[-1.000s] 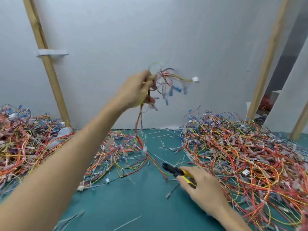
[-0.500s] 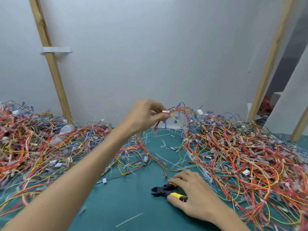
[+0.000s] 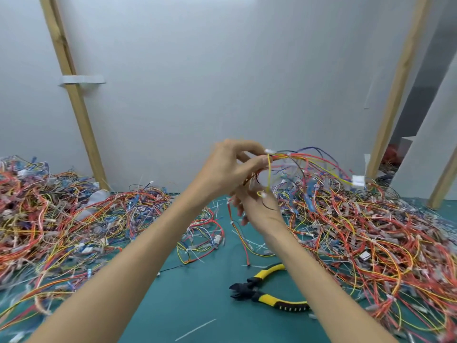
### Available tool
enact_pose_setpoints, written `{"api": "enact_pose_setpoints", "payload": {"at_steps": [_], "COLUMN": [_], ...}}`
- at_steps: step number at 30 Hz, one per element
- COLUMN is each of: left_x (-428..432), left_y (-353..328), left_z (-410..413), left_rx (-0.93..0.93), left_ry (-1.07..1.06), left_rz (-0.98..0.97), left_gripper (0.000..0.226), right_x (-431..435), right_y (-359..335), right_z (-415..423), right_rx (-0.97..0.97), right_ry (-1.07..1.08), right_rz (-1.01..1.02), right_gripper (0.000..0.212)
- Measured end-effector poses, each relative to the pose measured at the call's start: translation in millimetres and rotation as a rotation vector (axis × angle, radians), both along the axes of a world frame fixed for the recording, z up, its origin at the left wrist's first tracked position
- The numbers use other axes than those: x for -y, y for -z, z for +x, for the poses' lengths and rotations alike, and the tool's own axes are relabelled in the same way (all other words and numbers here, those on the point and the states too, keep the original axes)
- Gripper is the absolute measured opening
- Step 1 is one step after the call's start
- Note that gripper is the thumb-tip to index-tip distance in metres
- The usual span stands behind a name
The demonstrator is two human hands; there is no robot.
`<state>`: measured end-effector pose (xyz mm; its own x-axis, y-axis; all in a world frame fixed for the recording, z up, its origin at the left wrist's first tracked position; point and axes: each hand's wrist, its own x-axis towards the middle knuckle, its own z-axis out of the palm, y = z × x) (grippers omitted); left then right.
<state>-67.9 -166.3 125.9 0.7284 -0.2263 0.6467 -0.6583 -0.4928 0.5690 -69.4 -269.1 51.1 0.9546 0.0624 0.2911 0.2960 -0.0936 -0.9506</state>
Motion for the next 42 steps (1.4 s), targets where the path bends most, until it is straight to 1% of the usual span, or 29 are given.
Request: {"api": "enact_pose_setpoints", "payload": {"at_steps": [3,4,5,6,7,9,11,12,14,16,18,20,22,23,25,27,28,30,31,33,34,36,37,39,42], "left_x": [-7,-10,-13,-15,-15,-15,-18,-20,-28,-34,-37,-35,-28,-24,-17,-15,-15,-15,-14,-14,-15,-14,-14,-13,-15], "left_y": [-7,-9,-12,-14,-17,-21,-19,-16,-6,14,40,64,80,85,93,98,101,105,105,109,110,113,114,115,113], "left_z": [0,0,2,5,6,5,6,7,10,10,6,4,3,4,6,9,10,11,10,12,12,14,16,20,23], "left_rx": [0.152,0.195,0.198,0.139,0.024,-0.199,-0.285,-0.313,-0.407,-0.505,-0.589,-0.670,-0.754,-0.796,-0.843,-0.853,-0.851,-0.842,-0.844,-0.834,-0.827,-0.809,-0.785,-0.738,-0.705], "left_ry": [-0.148,-0.194,-0.212,-0.175,-0.071,0.247,0.446,0.488,0.521,0.497,0.451,0.420,0.417,0.437,0.542,0.621,0.639,0.632,0.630,0.650,0.653,0.619,0.583,0.524,0.505], "left_rz": [0.054,0.078,0.070,-0.009,-0.159,-0.521,-0.788,-0.885,-1.032,-1.049,-1.005,-0.976,-0.987,-1.019,-1.152,-1.277,-1.301,-1.298,-1.287,-1.276,-1.266,-1.250,-1.236,-1.200,-1.195], "left_gripper": [0.011,0.011,0.011,0.010,0.011,0.015,0.019,0.021,0.022,0.032,0.039,0.038,0.033,0.033,0.036,0.036,0.034,0.030,0.032,0.048,0.049,0.026,0.023,0.029,0.035], "right_x": [8,11,14,17,21,29,37,40,45,52,59,62,62,60,59,60,61,62,62,60,59,58,58,59,61], "right_y": [0,-2,-7,-11,-17,-23,-17,-9,14,39,64,86,99,101,100,99,98,99,99,99,99,99,99,101,102], "right_z": [-2,-4,-6,-8,-9,-15,-24,-28,-36,-41,-45,-48,-48,-48,-48,-50,-53,-56,-56,-56,-56,-55,-54,-53,-51], "right_rx": [0.167,0.235,0.314,0.382,0.436,0.474,0.445,0.410,0.271,0.106,-0.059,-0.223,-0.291,-0.292,-0.269,-0.236,-0.226,-0.199,-0.188,-0.183,-0.187,-0.199,-0.205,-0.217,-0.219], "right_ry": [0.211,0.258,0.284,0.283,0.252,0.119,-0.021,-0.072,-0.203,-0.310,-0.332,-0.329,-0.314,-0.304,-0.292,-0.275,-0.267,-0.261,-0.261,-0.260,-0.257,-0.254,-0.256,-0.265,-0.257], "right_rz": [-0.288,-0.339,-0.358,-0.364,-0.363,-0.338,-0.314,-0.301,-0.225,-0.162,-0.145,-0.092,-0.098,-0.116,-0.126,-0.132,-0.134,-0.163,-0.182,-0.200,-0.199,-0.179,-0.154,-0.097,-0.056], "right_gripper": [0.046,0.047,0.046,0.043,0.042,0.045,0.038,0.033,0.029,0.028,0.031,0.036,0.032,0.026,0.017,0.017,0.018,0.021,0.021,0.021,0.021,0.020,0.021,0.026,0.026]}}
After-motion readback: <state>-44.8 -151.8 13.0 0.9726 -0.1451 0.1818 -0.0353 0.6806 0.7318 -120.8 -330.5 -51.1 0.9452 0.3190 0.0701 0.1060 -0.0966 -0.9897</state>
